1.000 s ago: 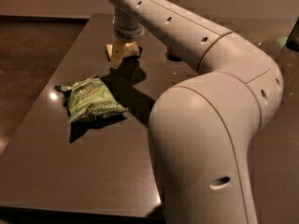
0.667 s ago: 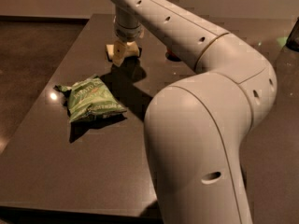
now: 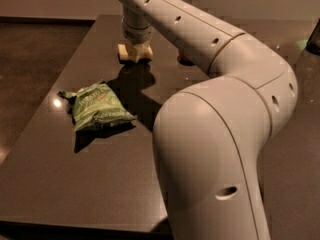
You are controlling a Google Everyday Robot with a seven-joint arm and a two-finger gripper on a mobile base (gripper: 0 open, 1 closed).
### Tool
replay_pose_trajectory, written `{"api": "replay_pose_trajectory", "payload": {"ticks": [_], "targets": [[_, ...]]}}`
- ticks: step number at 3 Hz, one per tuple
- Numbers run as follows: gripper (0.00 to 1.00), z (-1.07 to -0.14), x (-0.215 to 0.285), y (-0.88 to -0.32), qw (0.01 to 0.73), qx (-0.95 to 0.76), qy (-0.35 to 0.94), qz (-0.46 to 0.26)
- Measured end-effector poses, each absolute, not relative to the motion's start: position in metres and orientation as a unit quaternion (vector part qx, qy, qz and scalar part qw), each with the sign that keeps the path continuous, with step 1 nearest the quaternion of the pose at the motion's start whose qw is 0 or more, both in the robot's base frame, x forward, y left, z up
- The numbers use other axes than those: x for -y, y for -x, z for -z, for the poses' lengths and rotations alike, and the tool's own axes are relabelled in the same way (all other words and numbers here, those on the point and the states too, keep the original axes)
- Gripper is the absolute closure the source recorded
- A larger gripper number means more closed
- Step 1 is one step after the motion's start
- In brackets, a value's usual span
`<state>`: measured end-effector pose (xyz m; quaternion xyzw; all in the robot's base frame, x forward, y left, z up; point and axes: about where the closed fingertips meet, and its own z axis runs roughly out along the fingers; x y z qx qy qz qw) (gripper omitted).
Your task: Move sponge near apple
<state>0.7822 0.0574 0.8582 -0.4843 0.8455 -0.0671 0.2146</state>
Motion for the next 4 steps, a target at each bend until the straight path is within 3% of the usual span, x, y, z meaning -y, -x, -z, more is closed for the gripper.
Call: {"api": "replay_pose_trajectory", "payload": {"ticks": [1,2,4], "targets": [[0.89,-0.866,-0.056,-0.78,0.215,-0.843,0.487,0.082],[1.0,-0.875,-0.054,-0.778,0.214,-0.839,0.489,0.1],[1.0,-0.893,-0.04,-0.771,0.209,-0.839,0.483,0.138]]}}
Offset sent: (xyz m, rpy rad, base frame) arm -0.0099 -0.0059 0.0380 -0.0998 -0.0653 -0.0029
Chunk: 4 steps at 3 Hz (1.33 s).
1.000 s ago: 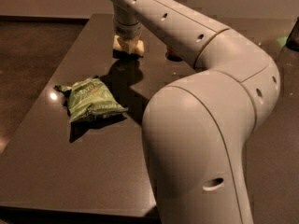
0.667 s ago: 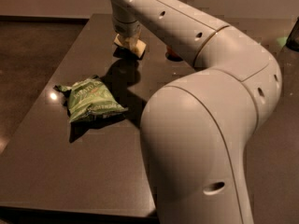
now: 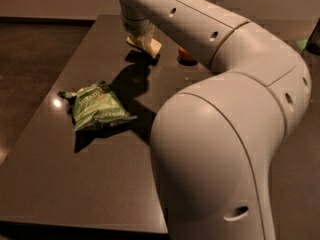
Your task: Move sponge near apple
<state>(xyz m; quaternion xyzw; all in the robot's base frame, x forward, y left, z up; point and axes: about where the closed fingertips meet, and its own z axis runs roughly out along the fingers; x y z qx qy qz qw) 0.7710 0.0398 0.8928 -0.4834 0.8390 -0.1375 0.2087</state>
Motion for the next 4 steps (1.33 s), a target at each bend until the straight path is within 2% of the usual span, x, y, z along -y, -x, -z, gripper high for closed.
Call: {"api": "replay_pose_trajectory", "payload": {"ticks": [1,2,4], "targets": [[1.0,-0.899,-0.028,-0.771,0.203,-0.839,0.479,0.161],[0.85,-0.902,-0.016,-0.772,0.194,-0.838,0.478,0.181],[0.39,-0.896,0.005,-0.771,0.175,-0.842,0.475,0.189]]}}
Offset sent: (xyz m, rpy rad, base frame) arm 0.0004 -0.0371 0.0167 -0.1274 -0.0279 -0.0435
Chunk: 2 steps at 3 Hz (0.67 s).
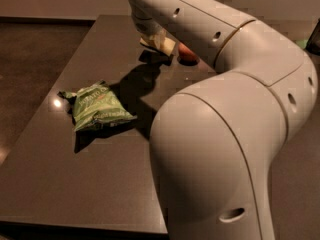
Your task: Move sponge near apple
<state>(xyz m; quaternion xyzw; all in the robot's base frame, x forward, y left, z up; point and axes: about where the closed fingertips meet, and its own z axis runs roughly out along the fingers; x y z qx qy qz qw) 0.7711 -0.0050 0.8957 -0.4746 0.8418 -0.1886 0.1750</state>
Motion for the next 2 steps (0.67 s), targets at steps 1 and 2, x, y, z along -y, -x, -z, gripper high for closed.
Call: {"api": "replay_pose_trajectory", "payload": {"ticks": [1,2], "targets": [[0.17,-0.8902,0.0123,-0.77,0.17,-0.843,0.476,0.183],[0.0,-0.8865,0.0139,-0.7701,0.168,-0.843,0.477,0.181]]}}
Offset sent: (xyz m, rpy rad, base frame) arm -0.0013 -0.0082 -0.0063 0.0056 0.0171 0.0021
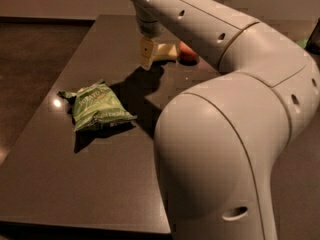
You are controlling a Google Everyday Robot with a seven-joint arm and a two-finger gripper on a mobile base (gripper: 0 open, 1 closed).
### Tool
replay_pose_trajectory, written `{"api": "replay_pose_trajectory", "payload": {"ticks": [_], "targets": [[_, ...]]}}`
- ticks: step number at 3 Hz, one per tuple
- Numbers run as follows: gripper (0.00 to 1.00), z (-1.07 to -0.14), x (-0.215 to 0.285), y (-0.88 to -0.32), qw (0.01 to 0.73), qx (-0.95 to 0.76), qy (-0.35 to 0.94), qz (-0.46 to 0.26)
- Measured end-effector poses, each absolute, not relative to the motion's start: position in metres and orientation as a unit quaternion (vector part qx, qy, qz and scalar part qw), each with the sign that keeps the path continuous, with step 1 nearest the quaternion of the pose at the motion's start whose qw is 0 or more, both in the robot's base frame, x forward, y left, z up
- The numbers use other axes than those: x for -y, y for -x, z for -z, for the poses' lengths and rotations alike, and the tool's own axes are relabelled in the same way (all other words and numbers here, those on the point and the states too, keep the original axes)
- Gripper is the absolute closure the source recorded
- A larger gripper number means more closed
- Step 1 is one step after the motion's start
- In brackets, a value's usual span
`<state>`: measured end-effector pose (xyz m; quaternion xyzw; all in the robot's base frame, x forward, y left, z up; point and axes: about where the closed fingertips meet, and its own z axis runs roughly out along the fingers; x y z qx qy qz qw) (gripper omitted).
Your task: Move sponge near apple
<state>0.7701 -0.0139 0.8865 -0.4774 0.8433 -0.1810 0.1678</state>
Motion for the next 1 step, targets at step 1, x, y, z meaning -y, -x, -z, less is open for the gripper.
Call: {"api": "replay_pose_trajectory", "payload": {"ticks": [1], "targets": [[0.0,-0.8864,0.0139,-0.7702,0.168,-0.843,0.477,0.181]]}}
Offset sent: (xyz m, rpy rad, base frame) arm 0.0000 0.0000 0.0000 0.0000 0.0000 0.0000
